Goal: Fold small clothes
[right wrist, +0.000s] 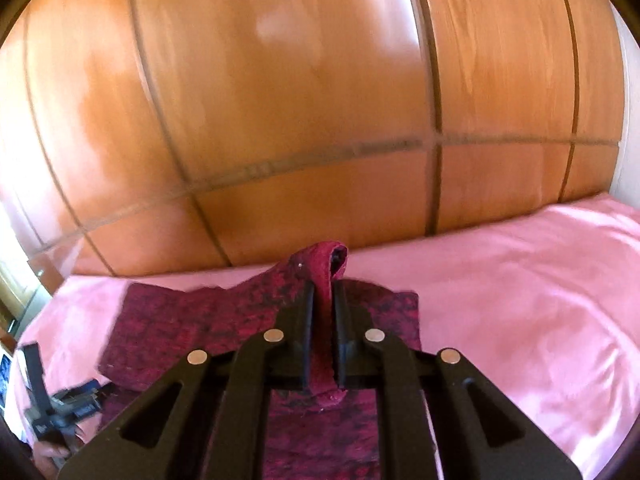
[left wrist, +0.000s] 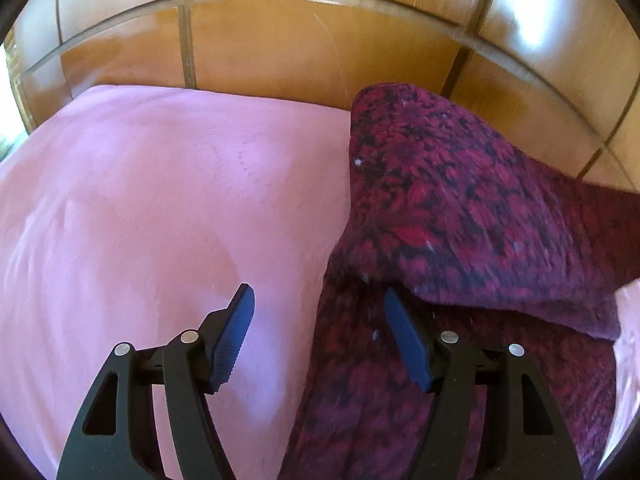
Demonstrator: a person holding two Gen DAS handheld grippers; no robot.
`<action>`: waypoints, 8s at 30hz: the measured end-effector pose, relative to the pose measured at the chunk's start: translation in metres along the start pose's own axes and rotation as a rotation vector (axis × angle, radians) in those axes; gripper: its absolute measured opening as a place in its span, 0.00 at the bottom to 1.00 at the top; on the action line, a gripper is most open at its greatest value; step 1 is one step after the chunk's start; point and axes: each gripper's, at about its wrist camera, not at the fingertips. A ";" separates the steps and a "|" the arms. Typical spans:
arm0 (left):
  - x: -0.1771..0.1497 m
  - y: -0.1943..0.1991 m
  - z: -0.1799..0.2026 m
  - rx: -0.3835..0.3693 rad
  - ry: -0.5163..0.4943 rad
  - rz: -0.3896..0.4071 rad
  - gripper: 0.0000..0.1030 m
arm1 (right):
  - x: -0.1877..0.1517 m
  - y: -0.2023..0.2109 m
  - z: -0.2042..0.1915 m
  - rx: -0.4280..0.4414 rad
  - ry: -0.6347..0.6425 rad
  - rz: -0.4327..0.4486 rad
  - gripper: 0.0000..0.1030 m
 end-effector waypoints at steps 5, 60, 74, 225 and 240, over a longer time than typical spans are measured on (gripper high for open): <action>0.004 -0.019 -0.012 0.028 0.118 -0.017 0.49 | -0.038 -0.051 0.027 -0.093 -0.052 -0.140 0.07; 0.074 0.007 0.065 -0.164 -0.132 0.288 0.34 | -0.063 -0.059 -0.022 -0.033 0.079 -0.163 0.54; 0.047 -0.039 0.069 -0.252 -0.085 0.071 0.34 | -0.069 -0.079 -0.015 -0.050 0.086 -0.167 0.57; -0.082 0.062 -0.041 -0.587 -0.121 -0.067 0.43 | -0.163 0.098 0.058 0.029 -0.096 -0.199 0.49; -0.110 0.085 -0.028 -0.505 -0.140 0.040 0.14 | -0.185 0.113 0.037 0.007 0.010 -0.215 0.20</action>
Point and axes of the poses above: each gripper's, at about its wrist camera, not at the fingertips, and y roughly against the way its jaws point, z to its right, x to its top, and after that the axes turned 4 degrees about y, right-handed
